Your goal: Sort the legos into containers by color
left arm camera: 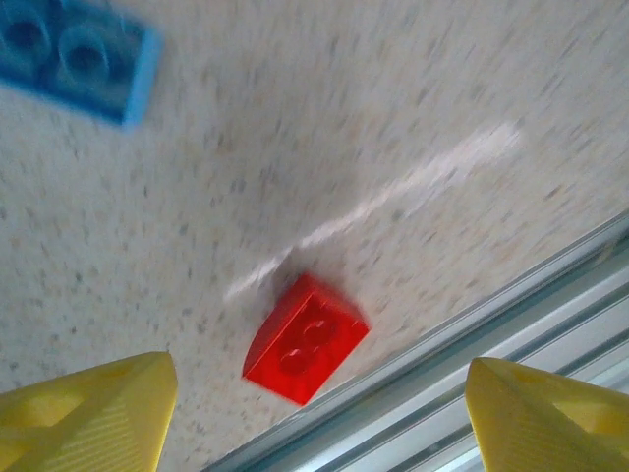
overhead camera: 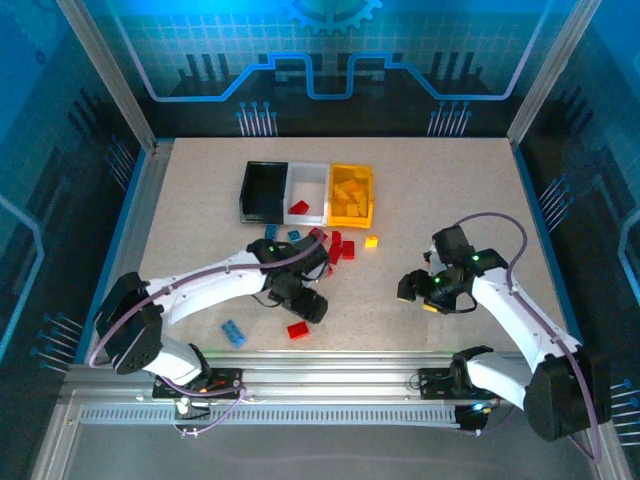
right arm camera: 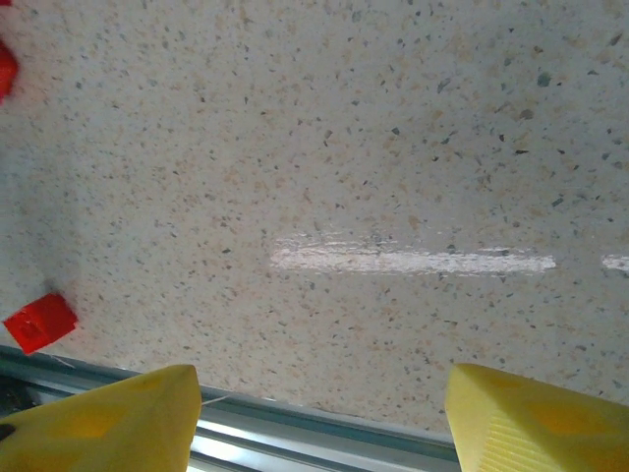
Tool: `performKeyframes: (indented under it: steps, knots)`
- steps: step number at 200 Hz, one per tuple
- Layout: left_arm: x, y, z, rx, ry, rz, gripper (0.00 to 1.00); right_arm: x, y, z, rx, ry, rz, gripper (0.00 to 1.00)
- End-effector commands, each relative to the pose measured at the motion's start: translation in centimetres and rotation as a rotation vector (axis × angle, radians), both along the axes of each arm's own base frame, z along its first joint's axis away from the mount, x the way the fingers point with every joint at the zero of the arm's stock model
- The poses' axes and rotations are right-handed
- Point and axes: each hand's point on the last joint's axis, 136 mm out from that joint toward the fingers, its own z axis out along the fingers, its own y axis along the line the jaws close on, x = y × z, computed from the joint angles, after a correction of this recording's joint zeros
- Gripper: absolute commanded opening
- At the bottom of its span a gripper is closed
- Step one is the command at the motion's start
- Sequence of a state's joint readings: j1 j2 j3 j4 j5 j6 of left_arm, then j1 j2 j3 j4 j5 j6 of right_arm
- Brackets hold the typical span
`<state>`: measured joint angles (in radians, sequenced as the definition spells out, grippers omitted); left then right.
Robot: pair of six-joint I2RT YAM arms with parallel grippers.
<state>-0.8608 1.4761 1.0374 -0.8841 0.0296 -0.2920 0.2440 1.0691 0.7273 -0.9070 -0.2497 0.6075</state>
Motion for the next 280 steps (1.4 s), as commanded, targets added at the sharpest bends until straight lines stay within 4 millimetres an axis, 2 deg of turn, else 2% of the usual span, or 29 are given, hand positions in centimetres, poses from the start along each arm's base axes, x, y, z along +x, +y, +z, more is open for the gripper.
performKeyframes:
  steps: [1, 23, 60, 104, 149, 203, 240, 271, 280]
  knots:
    - [-0.2, 0.8, 0.3, -0.011, -0.052, -0.057, 0.78, -0.9, 0.7, 0.3, 0.041, 0.007, -0.037, 0.68]
    - [-0.7, 0.9, -0.4, 0.026, -0.051, -0.102, 0.77, -1.4, 0.9, 0.2, 0.045, 0.012, -0.052, 0.68]
    - [-1.9, -0.4, -1.5, 0.027, -0.024, -0.186, 0.76, -1.8, 1.0, 0.4, 0.02, 0.009, -0.046, 0.68]
    - [-2.1, -0.8, -3.0, 0.075, 0.036, -0.221, 0.78, -2.1, 0.8, 0.5, 0.007, 0.0, -0.054, 0.68]
    - [-3.1, -1.2, -4.5, 0.101, 0.114, -0.239, 0.78, -2.5, 0.6, 0.0, 0.007, -0.004, -0.069, 0.68]
    - [-2.7, -0.9, -5.9, 0.167, 0.127, -0.247, 0.77, -2.8, 0.5, -0.4, 0.008, -0.005, -0.072, 0.68]
    - [-2.7, -0.6, -6.7, 0.205, 0.144, -0.235, 0.69, -2.8, 0.4, -0.3, 0.0, -0.012, -0.063, 0.68]
    - [-2.6, -0.1, -7.3, 0.247, 0.161, -0.225, 0.52, -2.8, 0.3, -0.1, -0.007, -0.021, -0.056, 0.68]
    - [-2.6, 0.0, -7.4, 0.257, 0.163, -0.222, 0.5, -2.7, 0.2, 0.0, -0.009, -0.025, -0.052, 0.68]
